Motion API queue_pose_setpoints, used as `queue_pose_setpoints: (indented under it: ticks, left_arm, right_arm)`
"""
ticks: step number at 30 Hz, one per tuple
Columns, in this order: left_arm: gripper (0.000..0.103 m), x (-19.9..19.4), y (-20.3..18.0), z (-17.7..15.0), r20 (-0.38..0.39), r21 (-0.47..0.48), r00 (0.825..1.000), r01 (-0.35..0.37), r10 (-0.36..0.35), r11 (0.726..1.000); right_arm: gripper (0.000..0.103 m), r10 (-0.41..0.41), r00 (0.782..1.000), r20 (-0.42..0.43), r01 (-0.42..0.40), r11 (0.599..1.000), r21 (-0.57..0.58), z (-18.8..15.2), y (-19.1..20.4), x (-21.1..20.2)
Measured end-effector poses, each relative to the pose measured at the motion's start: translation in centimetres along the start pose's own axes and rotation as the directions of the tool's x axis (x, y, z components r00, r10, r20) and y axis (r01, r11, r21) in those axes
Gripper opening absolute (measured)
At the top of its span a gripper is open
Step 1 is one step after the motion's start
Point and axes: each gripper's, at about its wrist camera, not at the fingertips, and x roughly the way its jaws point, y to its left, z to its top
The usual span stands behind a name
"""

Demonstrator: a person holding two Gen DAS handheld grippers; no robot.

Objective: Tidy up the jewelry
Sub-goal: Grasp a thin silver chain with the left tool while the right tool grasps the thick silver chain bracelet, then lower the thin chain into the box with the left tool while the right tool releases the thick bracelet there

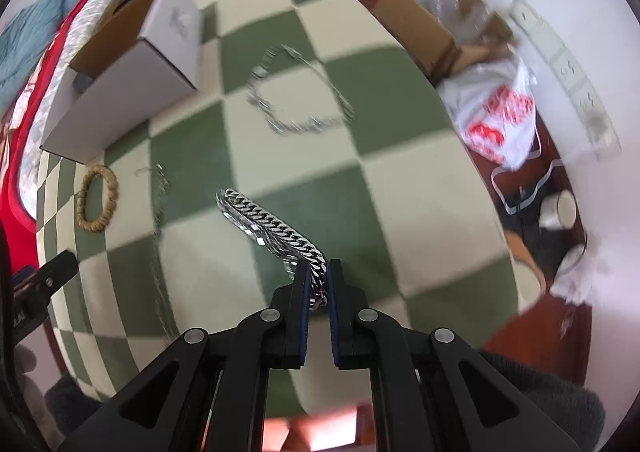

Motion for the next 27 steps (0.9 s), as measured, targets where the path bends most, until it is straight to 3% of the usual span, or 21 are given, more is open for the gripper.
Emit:
queue_pose_setpoints:
  ticks: [2, 5, 12, 14, 15, 16, 17, 21, 23, 25, 27]
  left_arm:
    - [0.101, 1.1, -1.9, 0.0, -0.033, 0.033, 0.999, 0.008, -0.006, 0.999]
    - [0.099, 2.0, -3.9, 0.3, -0.026, 0.074, 0.999, -0.019, 0.021, 0.997]
    - [0.086, 2.7, -7.1, 1.2, 0.005, 0.143, 0.998, -0.065, 0.065, 0.988]
    - [0.069, 2.4, -7.4, 1.2, 0.020, 0.147, 0.999, -0.034, 0.031, 0.989]
    - [0.048, 2.2, -7.6, 1.1, 0.024, 0.151, 1.000, -0.008, 0.004, 0.989]
    - [0.017, 2.0, -7.9, 1.1, 0.027, 0.162, 0.999, 0.013, -0.017, 0.987]
    - [0.001, 1.9, -8.3, 0.9, 0.029, 0.183, 1.000, -0.011, 0.006, 0.983]
    - [0.000, 2.3, -7.9, 0.3, 0.043, 0.198, 0.999, -0.026, 0.018, 0.980]
    - [0.000, 2.1, -7.3, -0.3, 0.039, 0.173, 0.999, -0.006, -0.001, 0.985]
    - [0.000, 1.5, -6.1, -0.6, 0.029, 0.132, 0.999, 0.029, -0.033, 0.991]
    - [0.000, 1.0, -4.9, -1.1, 0.033, 0.105, 0.998, 0.046, -0.049, 0.993]
  right_arm:
    - [0.016, 0.032, 0.999, -0.022, -0.031, 0.998, 0.046, -0.5, -0.8, -0.4]
    - [0.056, 0.066, 0.998, 0.009, -0.066, 0.994, 0.089, -0.6, -2.0, -1.6]
    - [0.057, 0.041, 0.998, 0.036, -0.045, 0.993, 0.105, -0.4, -1.9, -2.5]
    - [0.057, 0.030, 0.999, 0.037, -0.034, 0.994, 0.101, 0.2, -2.2, -2.0]
    - [0.057, 0.028, 0.999, 0.034, -0.031, 0.994, 0.102, 0.7, -2.6, -1.4]
    - [0.057, 0.031, 0.999, 0.030, -0.034, 0.994, 0.103, 0.8, -2.8, -1.0]
    - [0.057, 0.031, 0.999, 0.027, -0.034, 0.994, 0.105, 0.9, -2.8, -0.8]
    - [0.057, 0.006, 1.000, 0.025, -0.008, 0.997, 0.079, 1.0, -2.7, 0.0]
    - [0.056, -0.048, 0.998, 0.036, 0.047, 0.998, 0.031, 0.7, -1.7, 0.0]
    - [0.046, -0.100, 0.993, 0.059, 0.102, 0.994, -0.033, 0.3, -0.6, -0.1]
    - [0.008, -0.090, 0.994, 0.054, 0.094, 0.994, -0.059, 0.2, 0.1, -0.1]
